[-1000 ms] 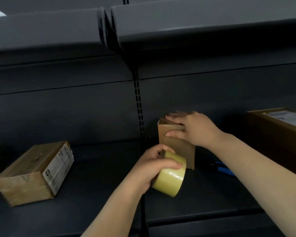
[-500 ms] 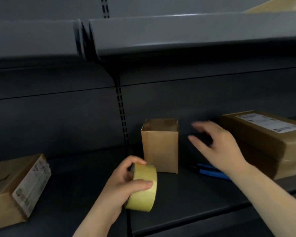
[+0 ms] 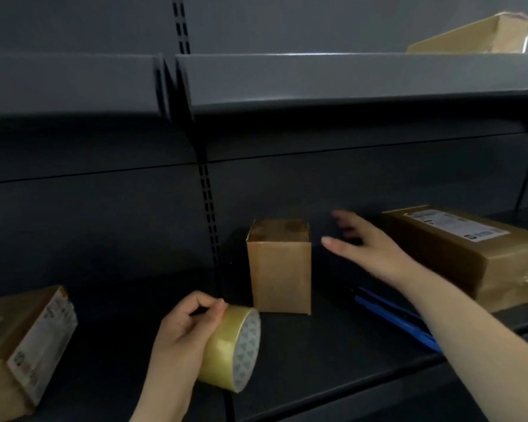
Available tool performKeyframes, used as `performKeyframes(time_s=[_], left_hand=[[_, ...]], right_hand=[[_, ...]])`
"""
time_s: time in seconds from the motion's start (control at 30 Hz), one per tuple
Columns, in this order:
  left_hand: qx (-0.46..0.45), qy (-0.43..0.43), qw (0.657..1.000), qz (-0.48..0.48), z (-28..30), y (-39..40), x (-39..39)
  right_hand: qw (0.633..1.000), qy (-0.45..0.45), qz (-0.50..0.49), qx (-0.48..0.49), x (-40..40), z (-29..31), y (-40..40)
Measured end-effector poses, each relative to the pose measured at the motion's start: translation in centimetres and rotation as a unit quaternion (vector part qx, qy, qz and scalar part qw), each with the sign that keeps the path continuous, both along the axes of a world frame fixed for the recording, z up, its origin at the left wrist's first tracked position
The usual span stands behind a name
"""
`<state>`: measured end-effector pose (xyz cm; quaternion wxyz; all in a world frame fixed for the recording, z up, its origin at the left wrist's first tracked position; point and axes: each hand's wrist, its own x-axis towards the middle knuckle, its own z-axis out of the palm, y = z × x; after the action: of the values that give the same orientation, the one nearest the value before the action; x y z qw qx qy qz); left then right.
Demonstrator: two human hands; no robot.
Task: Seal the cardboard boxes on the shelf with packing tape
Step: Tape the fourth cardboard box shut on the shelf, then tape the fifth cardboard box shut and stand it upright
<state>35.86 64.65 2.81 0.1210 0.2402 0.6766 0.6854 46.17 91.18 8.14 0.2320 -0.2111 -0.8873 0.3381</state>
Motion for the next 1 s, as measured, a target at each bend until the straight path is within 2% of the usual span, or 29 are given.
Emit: performKeyframes(time_s=[0.03, 0.1, 0.17, 0.2, 0.3, 0.37, 0.43, 0.5, 0.63, 0.7, 0.73, 0.8, 0.87, 0.93, 1.0], left_hand=[[0.005, -0.001, 1.0, 0.005, 0.0, -0.4, 0.0], [0.014, -0.006, 1.0, 0.016, -0.1, -1.0, -0.2], [0.014, -0.001, 1.0, 0.027, -0.1, -1.4, -0.2], [0.012, 0.003, 1.0, 0.027, 0.0, -1.6, -0.1], [0.007, -0.01, 1.0, 0.014, 0.0, -2.5, 0.0], [0.003, -0.025, 1.0, -0.004, 0.1, -3.4, 0.0], [-0.019, -0.004, 0.999, -0.026, 0.2, -4.3, 0.1], [-0.03, 0.014, 0.998, -0.048, 0.3, -4.9, 0.3], [0.015, 0.025, 0.999, -0.042, 0.1, -5.5, 0.5], [0.023, 0.022, 0.999, -0.034, -0.1, -5.8, 0.2], [0.026, 0.022, 0.999, -0.027, -0.2, -6.0, 0.1], [0.027, 0.031, 0.999, -0.006, -0.4, -6.3, -0.2], [0.022, 0.046, 0.999, 0.013, -0.4, -6.3, -0.1], [0.011, 0.082, 0.996, 0.024, -0.5, -6.2, -0.2], [-0.002, 0.129, 0.991, 0.046, -1.0, -6.2, -0.6]], right_hand=[[0.998, -0.022, 0.051, -0.006, -1.3, 1.4, -0.2], [0.982, -0.13, 0.134, 0.038, -4.0, 3.2, -0.9], [0.963, -0.208, 0.165, 0.046, -6.2, 3.8, -1.5], [0.96, -0.218, 0.169, 0.038, -6.9, 3.9, -1.6], [0.966, -0.174, 0.174, 0.078, -7.1, 3.2, -2.0], [0.959, -0.112, 0.153, 0.211, -6.0, 2.3, -2.8], [0.916, -0.033, 0.133, 0.377, -4.8, 0.7, -4.0], [0.882, -0.006, 0.128, 0.453, -3.8, -0.9, -4.8], [0.884, -0.033, 0.17, 0.434, -2.1, -3.7, -5.5], [0.867, -0.009, 0.182, 0.463, -1.4, -5.0, -6.0], [0.871, 0.014, 0.183, 0.456, -1.2, -5.4, -6.2], [0.907, 0.04, 0.171, 0.383, -1.3, -5.1, -6.0], [0.942, 0.01, 0.163, 0.293, -2.0, -4.3, -5.4], [0.949, -0.046, 0.182, 0.254, -2.8, -4.2, -5.1], [0.951, -0.053, 0.205, 0.224, -3.1, -4.5, -5.4]])
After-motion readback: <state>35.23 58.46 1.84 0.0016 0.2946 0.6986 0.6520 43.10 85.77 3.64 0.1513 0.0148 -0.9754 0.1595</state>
